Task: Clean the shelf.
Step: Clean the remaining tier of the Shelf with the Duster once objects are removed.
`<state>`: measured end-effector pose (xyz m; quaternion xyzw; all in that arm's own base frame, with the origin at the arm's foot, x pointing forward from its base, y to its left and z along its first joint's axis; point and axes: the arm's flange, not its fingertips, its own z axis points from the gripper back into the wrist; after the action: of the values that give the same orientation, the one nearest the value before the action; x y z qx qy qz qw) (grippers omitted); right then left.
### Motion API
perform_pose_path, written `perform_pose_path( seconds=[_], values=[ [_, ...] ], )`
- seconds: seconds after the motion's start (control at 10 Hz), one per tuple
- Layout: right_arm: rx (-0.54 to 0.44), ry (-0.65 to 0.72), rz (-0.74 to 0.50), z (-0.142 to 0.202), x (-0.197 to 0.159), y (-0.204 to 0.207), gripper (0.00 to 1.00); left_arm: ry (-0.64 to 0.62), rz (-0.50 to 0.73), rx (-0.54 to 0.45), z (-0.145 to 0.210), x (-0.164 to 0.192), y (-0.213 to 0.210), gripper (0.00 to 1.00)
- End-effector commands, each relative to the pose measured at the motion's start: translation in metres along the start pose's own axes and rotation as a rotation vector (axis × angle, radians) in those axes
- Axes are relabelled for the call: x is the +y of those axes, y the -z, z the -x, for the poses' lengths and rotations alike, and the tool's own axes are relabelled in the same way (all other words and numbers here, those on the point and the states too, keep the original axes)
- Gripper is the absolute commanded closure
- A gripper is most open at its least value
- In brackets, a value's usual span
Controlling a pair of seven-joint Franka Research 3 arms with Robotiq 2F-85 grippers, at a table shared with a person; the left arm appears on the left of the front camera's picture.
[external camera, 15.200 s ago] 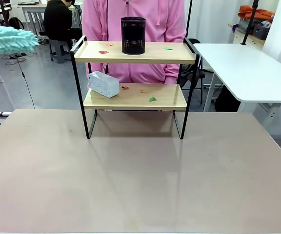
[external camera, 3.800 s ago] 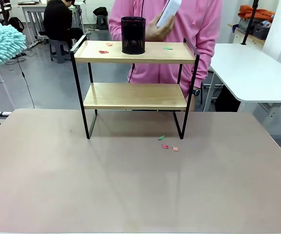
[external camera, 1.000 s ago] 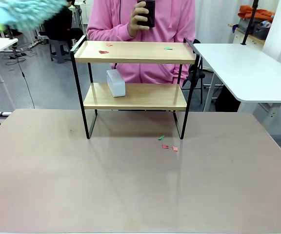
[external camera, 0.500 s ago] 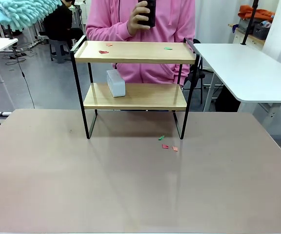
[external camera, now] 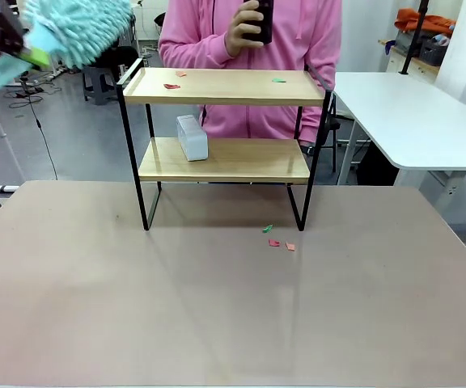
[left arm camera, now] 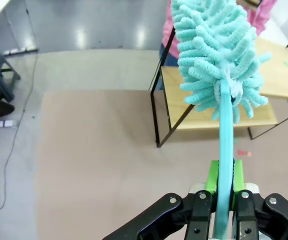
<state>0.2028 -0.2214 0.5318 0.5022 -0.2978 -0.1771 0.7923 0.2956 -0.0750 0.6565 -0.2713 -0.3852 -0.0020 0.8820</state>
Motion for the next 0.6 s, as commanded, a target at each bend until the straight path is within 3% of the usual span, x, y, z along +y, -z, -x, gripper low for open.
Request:
perform_pose_path(
  seconds=[0.0, 0.2, 0.5],
  values=[
    [-0.009, -0.026, -0.018, -0.002, 0.001, 0.001, 0.00, -0.006, -0.059, 0.065, -0.004, -0.016, 0.016, 0.88],
    [-0.009, -0.026, -0.018, -0.002, 0.001, 0.001, 0.00, -0.010, -0.082, 0.141, -0.007, -0.024, 0.044, 0.88],
    [-0.009, -0.026, -0.018, -0.002, 0.001, 0.001, 0.00, 0.008, -0.114, 0.132, -0.016, -0.042, 0.068, 0.88]
  ],
)
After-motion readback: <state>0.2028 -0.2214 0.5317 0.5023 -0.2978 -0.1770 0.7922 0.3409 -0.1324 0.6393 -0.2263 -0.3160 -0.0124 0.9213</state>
